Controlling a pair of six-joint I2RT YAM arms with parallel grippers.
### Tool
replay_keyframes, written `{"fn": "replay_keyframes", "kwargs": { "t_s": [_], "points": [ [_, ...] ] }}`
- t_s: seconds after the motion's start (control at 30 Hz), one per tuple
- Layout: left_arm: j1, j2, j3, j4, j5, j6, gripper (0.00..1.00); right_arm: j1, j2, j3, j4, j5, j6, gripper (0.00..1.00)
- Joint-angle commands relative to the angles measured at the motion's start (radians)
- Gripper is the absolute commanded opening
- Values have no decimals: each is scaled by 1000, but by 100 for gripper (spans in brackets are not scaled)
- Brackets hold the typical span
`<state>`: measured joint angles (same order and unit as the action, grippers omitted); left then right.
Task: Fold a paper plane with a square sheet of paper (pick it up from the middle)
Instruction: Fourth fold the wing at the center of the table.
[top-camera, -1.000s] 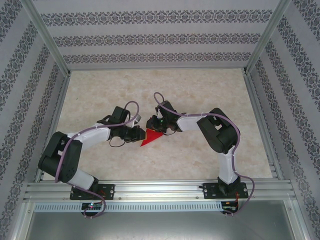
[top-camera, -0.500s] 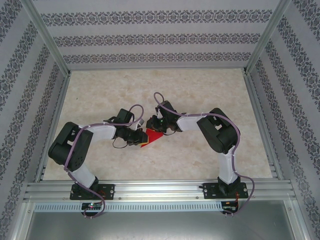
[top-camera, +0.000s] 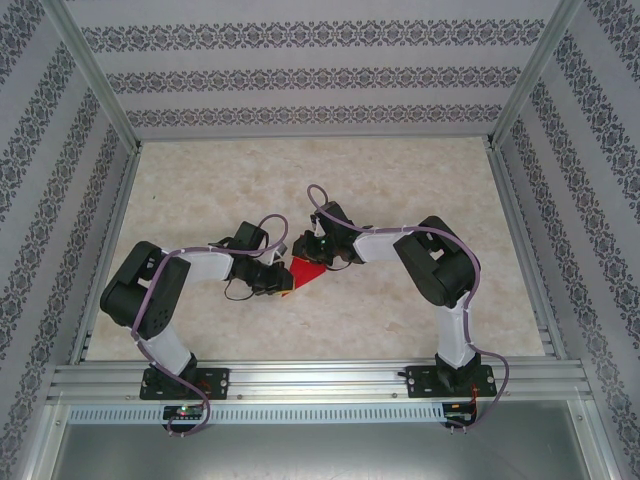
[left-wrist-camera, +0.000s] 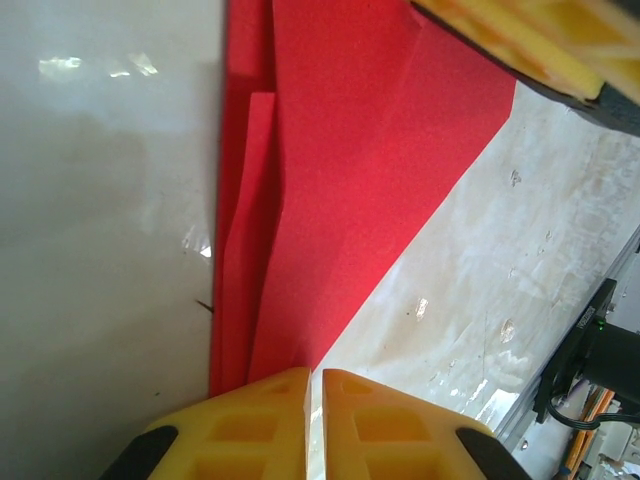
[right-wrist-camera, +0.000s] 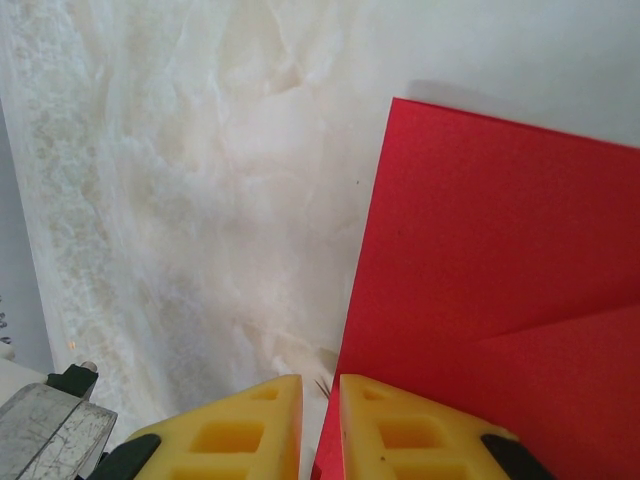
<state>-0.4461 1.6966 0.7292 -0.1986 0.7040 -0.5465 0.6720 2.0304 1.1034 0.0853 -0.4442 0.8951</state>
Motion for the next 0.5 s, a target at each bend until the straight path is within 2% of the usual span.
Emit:
{"fn": "replay_keyframes", "kwargs": {
  "t_s": [0.0,0.3,0.47],
  "points": [
    [-5,-8,-9,-36,-53,43,12,12,48,-26,-56,39,-16,19],
    [-5,-142,59,-115,-21,62,20,11,53,-31,-64,52,-15,18],
    [-8,-100,54,-67,48,40,22,12,52,-30,-65,52,-15,18]
  ]
}}
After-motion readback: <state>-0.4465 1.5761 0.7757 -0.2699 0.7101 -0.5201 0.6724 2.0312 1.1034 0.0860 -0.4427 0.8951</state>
